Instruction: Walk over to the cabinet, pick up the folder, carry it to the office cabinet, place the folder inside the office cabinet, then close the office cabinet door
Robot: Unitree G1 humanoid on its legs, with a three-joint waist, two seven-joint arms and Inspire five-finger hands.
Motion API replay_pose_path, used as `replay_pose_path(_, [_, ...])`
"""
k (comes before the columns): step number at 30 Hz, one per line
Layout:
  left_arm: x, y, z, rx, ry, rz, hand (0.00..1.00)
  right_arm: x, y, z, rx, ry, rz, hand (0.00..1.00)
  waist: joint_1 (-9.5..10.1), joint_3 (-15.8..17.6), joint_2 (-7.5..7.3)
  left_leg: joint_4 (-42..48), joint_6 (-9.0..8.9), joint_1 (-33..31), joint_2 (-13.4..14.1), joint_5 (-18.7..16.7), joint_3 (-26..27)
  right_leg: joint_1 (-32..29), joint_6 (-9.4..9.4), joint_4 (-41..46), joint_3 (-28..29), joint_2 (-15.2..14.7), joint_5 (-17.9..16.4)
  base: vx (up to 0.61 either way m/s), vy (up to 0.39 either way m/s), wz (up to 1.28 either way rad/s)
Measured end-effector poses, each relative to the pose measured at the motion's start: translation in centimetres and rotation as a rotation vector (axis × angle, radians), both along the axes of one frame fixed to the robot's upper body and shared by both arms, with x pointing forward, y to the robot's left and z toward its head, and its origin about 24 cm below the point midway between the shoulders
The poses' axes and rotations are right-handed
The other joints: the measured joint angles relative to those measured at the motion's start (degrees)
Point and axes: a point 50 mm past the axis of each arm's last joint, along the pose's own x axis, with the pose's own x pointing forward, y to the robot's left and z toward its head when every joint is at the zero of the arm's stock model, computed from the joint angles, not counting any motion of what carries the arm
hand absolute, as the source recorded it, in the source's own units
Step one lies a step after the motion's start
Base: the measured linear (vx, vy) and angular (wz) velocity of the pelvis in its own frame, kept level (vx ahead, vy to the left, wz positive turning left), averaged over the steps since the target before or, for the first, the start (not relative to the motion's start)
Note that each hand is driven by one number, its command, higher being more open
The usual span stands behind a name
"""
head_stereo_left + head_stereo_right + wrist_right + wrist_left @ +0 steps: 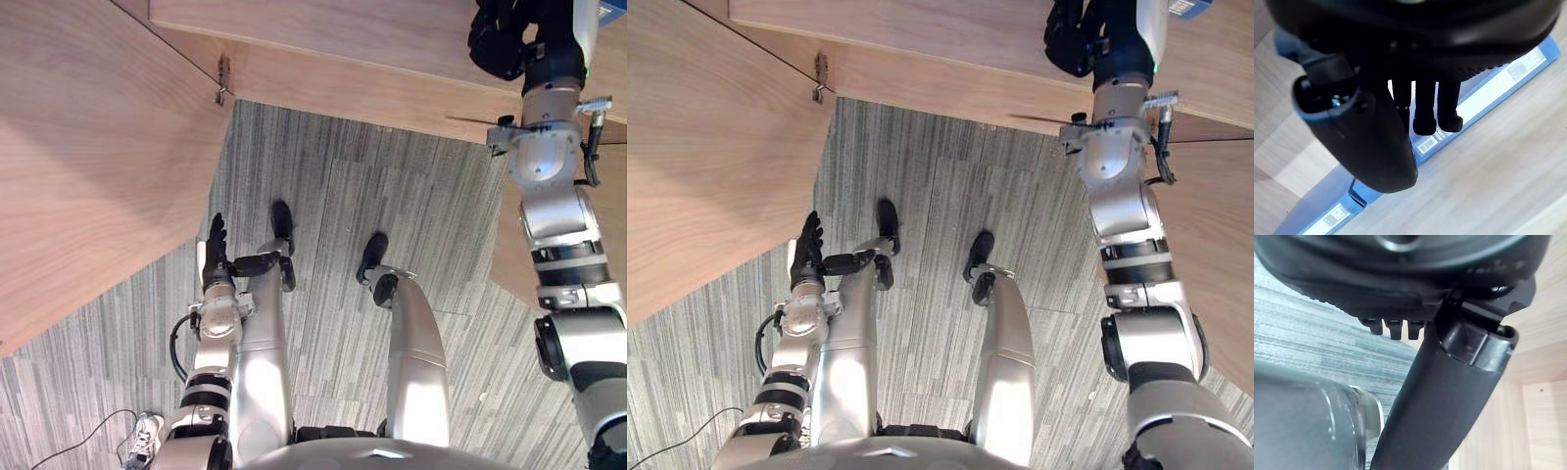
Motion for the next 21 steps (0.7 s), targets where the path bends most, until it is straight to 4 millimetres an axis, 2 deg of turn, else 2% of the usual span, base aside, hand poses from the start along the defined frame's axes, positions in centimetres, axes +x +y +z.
replay_pose_path(3, [0.0, 0.0, 0.0, 0.000, 0.002, 0.001, 1.00, 0.6, -0.2, 1.0, 0.038, 0.002, -0.001, 0.00, 0.09, 0.0, 0.01, 0.0, 0.05, -0.2, -0.1, -0.1, 0.0, 0.0, 0.00, -0.2, -0.1, 0.0, 0.0, 0.00, 0.000, 0.00])
replay_pose_path(11, [0.1, 0.0, 0.0, 0.002, 0.000, 0.016, 1.00, 1.9, -1.0, 2.0, 0.112, 0.032, -0.018, 0.00, -0.21, 0.0, 0.03, -0.7, 0.18, -0.6, -0.6, -0.1, -0.3, 0.0, 0.01, -0.6, -0.5, -0.4, 0.0, 0.01, 0.009, 0.02])
replay_pose_path(21, [0.0, 0.2, -0.3, -0.017, 0.012, 0.053, 1.00, 3.0, -0.3, 3.6, 0.130, 0.038, 0.000, 0.00, -1.13, -0.3, 0.57, -2.7, 0.19, -1.2, -0.9, 1.7, -0.2, -1.4, 0.06, -1.5, -0.6, -0.4, 1.5, -0.02, -0.002, 0.00])
